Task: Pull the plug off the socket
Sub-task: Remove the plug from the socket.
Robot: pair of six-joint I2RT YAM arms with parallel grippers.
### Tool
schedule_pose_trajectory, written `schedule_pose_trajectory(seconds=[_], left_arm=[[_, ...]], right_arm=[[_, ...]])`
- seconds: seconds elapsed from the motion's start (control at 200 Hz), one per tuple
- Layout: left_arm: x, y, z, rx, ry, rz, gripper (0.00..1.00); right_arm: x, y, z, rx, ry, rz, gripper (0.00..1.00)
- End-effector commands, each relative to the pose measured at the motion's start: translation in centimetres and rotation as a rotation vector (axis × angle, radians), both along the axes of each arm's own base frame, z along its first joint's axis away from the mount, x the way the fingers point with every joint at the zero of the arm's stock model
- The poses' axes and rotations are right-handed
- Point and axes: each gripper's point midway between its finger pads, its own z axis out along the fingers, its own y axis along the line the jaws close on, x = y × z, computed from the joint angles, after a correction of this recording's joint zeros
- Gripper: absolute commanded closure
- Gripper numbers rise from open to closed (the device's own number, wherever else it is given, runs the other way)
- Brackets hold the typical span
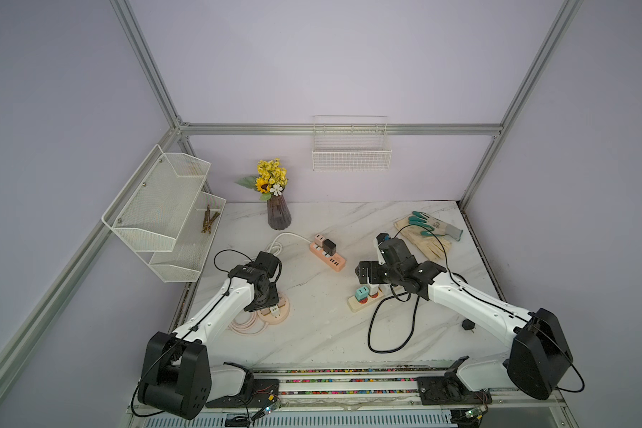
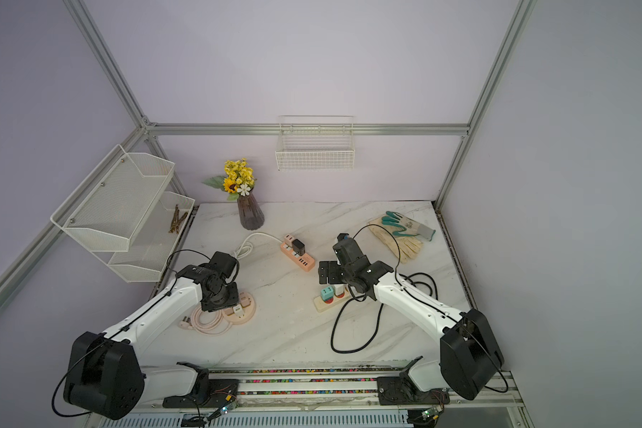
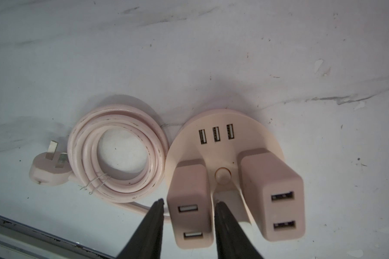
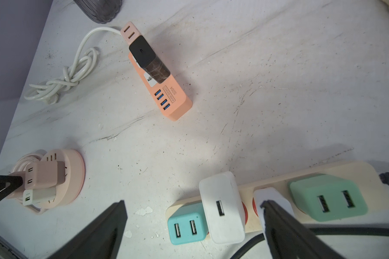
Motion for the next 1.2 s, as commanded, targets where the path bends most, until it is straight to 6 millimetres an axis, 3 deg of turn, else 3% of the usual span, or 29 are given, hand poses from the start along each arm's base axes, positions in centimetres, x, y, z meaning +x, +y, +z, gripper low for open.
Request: schedule_pose_trajectory(seconds=[0.0,0.295,0.54,0.56,0.67,0.765,1.03,1.195], left_arm=[[0.4,-0.6,-0.2,-0.026,-0.011,0.016,0.60],[0.8,-0.8,-1.2,-0.022,0.007,0.002,0.67],[3.6,-2.2,1.3,-0.087,-0.090,0.001,0.88],[3.8,-2.5,1.5,-0.099,-0.097,-0.001,0.90],[5.4,-3.8,2.7,-0.161,-0.140,-0.015,1.00],[6.5,-4.6,3.3,-0.212,-0.160,-0.015,1.00],[7.7,-5.7,4.1,-0.421,-0.232,-0.006,1.00],[7.3,-6.4,4.2,-0.546,-0.266,-0.007,1.00]], right_arm=[[-0.1,1.3,-0.2,0.022,0.005,0.026,0.00],[-1.1,5.3,0.7,0.160,0.030,0.121,0.00],[-3.6,11.9,1.2,0.388,0.103,0.258,0.00],[-3.8,12.7,0.1,0.392,0.130,0.269,0.00],[-5.6,16.5,-0.6,0.368,0.144,0.372,0.03],[-6.4,18.6,-2.1,0.333,0.179,0.416,0.07],[-7.4,21.7,-5.4,0.438,0.278,0.438,0.29],[-7.3,22.9,-6.1,0.532,0.334,0.407,0.32]])
